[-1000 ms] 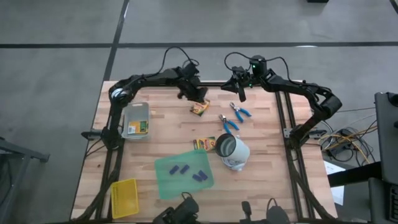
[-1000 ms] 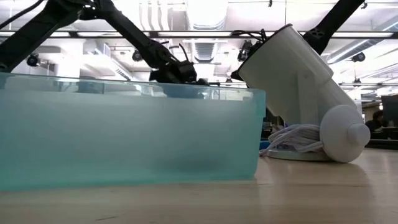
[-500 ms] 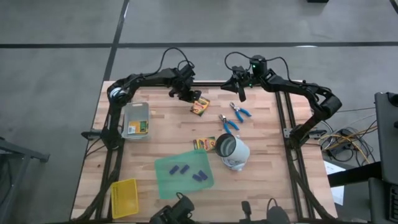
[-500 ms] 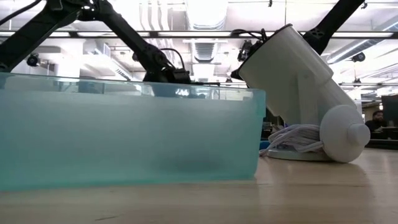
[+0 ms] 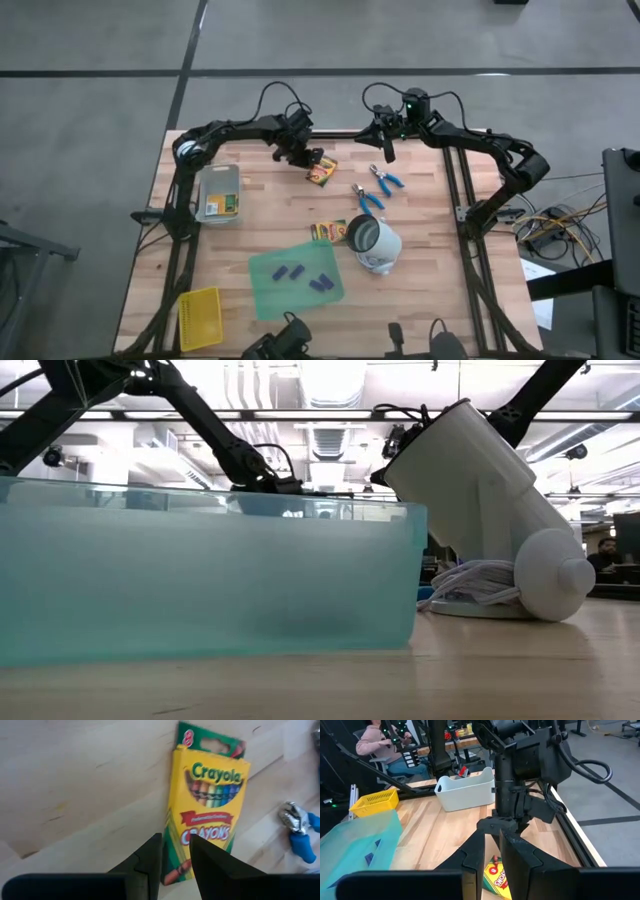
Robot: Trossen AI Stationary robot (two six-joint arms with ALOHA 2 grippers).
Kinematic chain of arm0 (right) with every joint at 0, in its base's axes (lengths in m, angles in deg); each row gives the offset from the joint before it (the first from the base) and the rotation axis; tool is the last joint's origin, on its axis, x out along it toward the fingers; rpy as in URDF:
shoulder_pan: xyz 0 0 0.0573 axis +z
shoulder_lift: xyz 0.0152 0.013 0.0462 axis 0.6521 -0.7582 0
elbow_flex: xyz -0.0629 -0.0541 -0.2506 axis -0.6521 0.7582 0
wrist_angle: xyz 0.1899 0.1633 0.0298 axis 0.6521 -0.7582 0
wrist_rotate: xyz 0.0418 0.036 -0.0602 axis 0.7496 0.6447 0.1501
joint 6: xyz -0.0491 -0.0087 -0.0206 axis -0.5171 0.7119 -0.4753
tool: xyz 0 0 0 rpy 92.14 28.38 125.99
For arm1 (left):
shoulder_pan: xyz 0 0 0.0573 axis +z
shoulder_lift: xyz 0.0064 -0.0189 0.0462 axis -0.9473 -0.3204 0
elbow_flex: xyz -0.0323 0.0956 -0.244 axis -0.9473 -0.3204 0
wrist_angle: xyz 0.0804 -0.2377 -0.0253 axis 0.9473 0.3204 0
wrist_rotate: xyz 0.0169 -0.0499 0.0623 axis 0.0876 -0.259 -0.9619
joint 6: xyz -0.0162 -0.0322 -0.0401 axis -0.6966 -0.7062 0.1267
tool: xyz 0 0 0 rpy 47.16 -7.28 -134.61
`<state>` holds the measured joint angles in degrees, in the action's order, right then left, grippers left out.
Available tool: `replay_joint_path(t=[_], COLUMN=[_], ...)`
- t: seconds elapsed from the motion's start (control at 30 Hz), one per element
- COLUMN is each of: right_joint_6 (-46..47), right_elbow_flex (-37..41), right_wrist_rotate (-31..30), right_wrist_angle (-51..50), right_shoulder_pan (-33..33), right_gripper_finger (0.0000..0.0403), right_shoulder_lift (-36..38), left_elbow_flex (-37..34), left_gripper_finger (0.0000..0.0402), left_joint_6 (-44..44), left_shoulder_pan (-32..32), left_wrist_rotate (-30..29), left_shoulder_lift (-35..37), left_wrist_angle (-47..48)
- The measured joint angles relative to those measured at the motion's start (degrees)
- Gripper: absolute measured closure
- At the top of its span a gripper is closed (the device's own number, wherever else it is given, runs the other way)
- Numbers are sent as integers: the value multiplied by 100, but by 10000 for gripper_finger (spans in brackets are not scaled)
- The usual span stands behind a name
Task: Pick & Place School Supplies
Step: Put the yellow crayon box into the gray bin
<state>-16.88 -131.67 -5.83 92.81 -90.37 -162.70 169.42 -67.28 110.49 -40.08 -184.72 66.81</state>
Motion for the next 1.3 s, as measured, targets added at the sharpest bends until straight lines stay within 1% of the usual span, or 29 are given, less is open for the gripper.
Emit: replay_joint_path(t=[0.1,0.27,0.37,0.57,0.77,0.97,1.1,1.2,1.3], right_joint_6=[0,0,-2,-2,-2,-6,-107,-166,-264], right_elbow_flex=[0,0,0,0,0,-1,-2,-7,-7], right_wrist_rotate=[0,-2,-4,-4,-4,-1,3,-8,-31], right_wrist_angle=[13,20,20,21,21,-48,-304,-759,-1051], right_shoulder_pan=[0,0,0,0,0,-58,-261,-433,-450], right_gripper_finger=[346,346,346,346,346,346,346,346,346], right_shoulder_lift=[-2,-4,-7,-7,-7,-7,-7,-7,-82], left_elbow_flex=[-36,-138,-233,-316,-311,-305,-278,-150,-78], left_gripper_finger=[298,298,298,298,298,298,298,298,298], left_joint_6=[-50,-162,-244,-561,-1110,-1215,-1313,-1392,-1416], left_shoulder_pan=[-16,-114,-161,-257,-411,-487,-455,-447,-441], left_wrist_rotate=[114,126,266,448,647,741,730,721,659], left_shoulder_lift=[0,-1,-2,-51,-268,-307,-276,-269,-258], left_wrist_angle=[-82,-272,-547,-924,-1504,-1535,-1586,-1727,-1937])
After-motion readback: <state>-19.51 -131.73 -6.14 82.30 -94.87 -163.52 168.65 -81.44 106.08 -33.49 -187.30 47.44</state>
